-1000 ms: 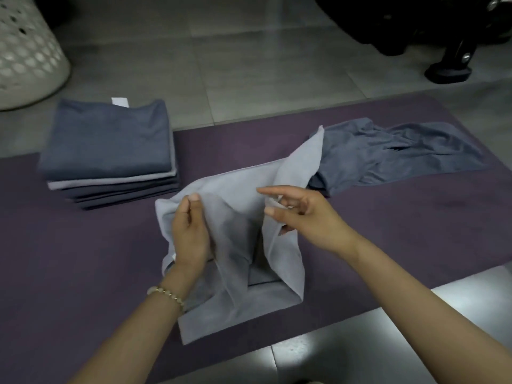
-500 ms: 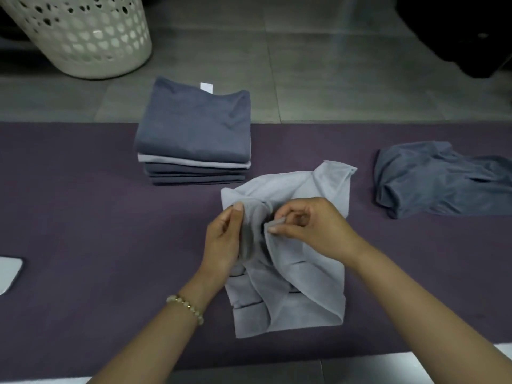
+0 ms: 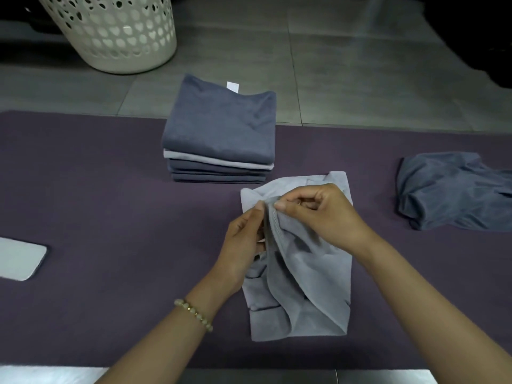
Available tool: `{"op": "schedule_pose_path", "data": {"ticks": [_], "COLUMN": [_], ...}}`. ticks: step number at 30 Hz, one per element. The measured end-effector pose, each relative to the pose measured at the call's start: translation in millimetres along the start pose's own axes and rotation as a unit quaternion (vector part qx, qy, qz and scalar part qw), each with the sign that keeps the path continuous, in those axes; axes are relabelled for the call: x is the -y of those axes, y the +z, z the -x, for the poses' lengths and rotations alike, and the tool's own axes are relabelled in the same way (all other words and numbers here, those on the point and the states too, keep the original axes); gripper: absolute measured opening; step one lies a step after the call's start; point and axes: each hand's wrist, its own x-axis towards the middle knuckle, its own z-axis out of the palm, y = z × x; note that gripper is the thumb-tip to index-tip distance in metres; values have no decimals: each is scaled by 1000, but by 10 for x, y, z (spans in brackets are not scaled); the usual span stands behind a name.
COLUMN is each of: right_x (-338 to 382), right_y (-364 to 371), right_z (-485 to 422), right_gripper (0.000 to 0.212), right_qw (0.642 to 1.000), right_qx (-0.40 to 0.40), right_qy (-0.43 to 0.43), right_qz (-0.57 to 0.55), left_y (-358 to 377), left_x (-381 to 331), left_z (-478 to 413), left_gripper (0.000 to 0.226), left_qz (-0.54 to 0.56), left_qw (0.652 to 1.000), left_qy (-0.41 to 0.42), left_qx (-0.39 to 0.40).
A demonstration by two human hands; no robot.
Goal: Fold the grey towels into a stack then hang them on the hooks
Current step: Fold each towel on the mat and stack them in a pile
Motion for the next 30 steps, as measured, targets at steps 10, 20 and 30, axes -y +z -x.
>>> {"op": "schedule_pose_path", "data": {"ticks": [10, 20, 30], "right_x": [-104, -310, -923], "right_y": [78, -59, -257], "right_z": [23, 129, 315], "right_gripper": [11, 26, 52], "right_qw": [997, 994, 961], "right_qx": [-60, 79, 114], "right_qy": [21, 63, 117], "right_qz": [-31, 48, 224], "left_y": [182, 150, -431], "left_x": [12, 144, 40], "left_z": [62, -83, -209], "left_gripper": [43, 43, 46], "left_qz": [-86, -27, -174], "left_qw": [987, 971, 940], "left_qy": [132, 122, 136], "left_qx": [-41, -204, -259]}}
